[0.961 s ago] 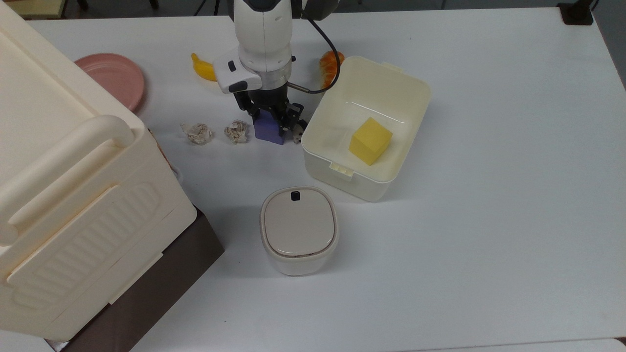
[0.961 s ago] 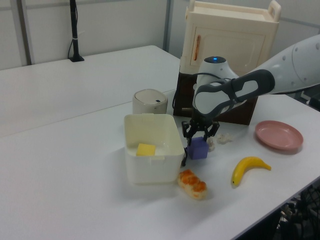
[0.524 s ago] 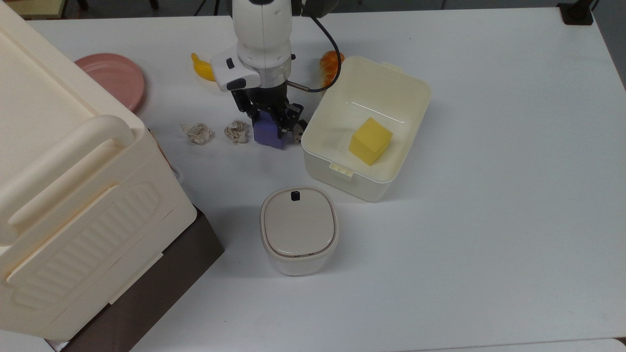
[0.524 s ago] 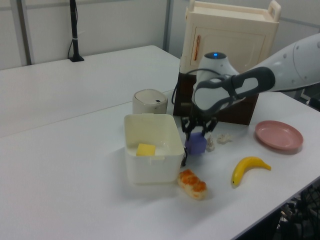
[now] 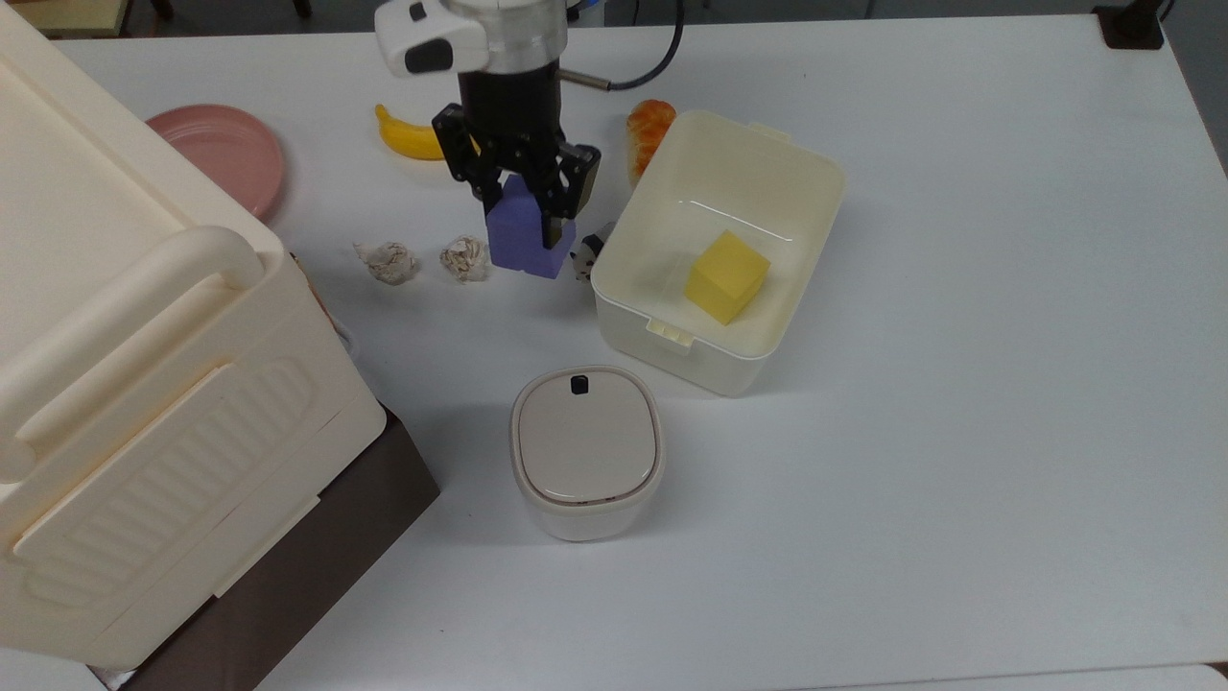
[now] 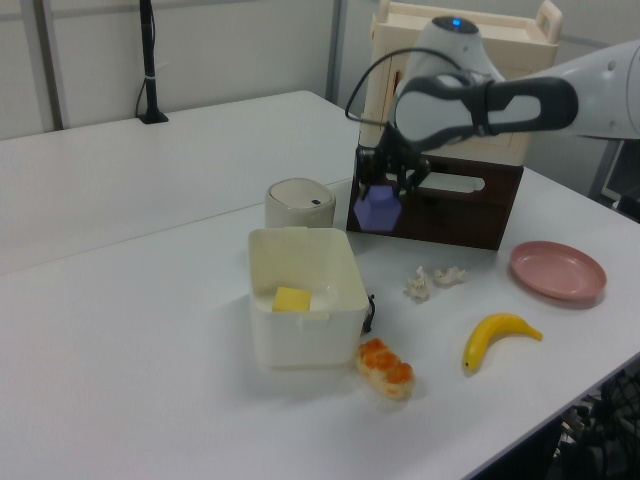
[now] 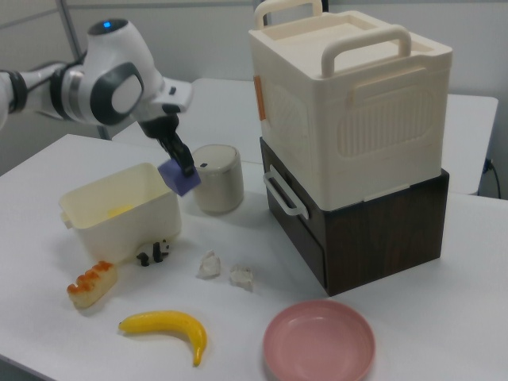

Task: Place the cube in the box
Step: 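Lift the purple cube and carry it into the cream box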

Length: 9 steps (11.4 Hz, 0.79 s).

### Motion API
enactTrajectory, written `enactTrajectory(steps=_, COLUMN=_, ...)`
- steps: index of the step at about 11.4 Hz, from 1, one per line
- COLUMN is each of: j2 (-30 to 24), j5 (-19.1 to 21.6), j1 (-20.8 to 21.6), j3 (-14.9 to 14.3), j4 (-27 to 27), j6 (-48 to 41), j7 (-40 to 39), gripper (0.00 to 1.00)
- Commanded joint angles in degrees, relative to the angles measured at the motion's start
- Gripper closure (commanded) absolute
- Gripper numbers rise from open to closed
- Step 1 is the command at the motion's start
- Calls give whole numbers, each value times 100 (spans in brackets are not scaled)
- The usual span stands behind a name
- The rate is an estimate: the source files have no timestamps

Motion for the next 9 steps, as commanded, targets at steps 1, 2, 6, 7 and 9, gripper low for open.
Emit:
enactTrajectory(steps=1, j2=-110, j5=223, j1=385, j3=138, j4=364, j6=-303, j7=219, gripper=70)
enactTrajectory(steps=2, j2=-171, j5=223, j1=456, j3=296, j4=365, j6=-295, j7=228, gripper=70)
enactTrajectory(steps=6, j2=-137, j5=196, j1=896, j3=464, j4=303, j6=-382, j7=272, gripper=38)
enactTrajectory(steps=7, j2=-119, j5=196, j1=897, j3=464, j4=303, j6=-452, j7=281, gripper=0)
enactTrajectory(steps=9, j2=-137, j5=196, j1=879, j3=464, j4=321, j6=-462, j7=290, gripper=0)
